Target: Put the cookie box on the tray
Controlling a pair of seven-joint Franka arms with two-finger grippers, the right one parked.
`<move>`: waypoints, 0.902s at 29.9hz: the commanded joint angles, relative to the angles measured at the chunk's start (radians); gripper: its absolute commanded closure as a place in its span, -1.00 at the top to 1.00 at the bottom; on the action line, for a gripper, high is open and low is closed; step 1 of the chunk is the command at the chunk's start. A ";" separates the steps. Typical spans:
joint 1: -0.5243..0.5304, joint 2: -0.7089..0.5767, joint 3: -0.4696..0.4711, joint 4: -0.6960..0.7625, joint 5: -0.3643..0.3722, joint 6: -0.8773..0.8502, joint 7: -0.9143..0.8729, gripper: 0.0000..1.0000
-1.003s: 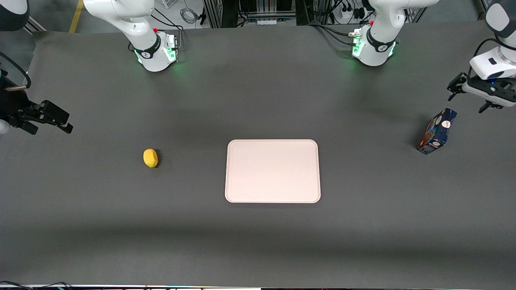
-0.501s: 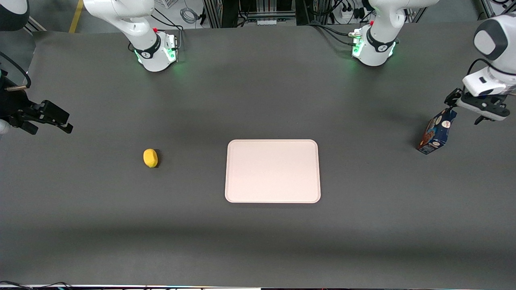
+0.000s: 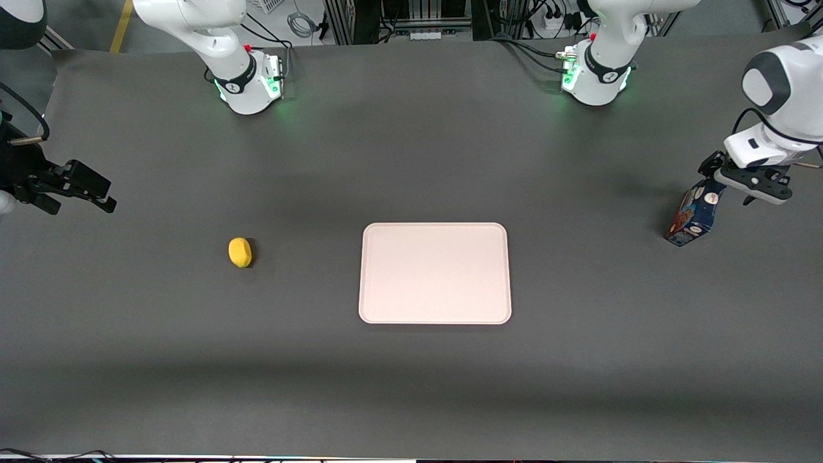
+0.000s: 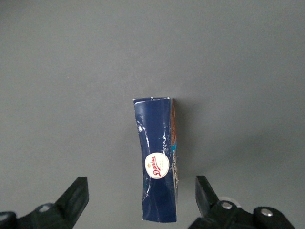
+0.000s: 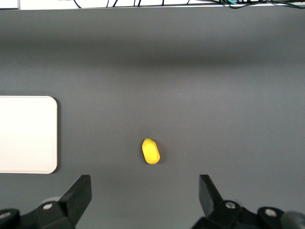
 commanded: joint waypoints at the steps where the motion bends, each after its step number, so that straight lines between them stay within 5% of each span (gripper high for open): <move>1: 0.002 0.014 0.004 -0.012 -0.007 0.024 0.012 1.00; 27: -0.004 0.149 0.001 -0.010 -0.059 0.211 0.040 1.00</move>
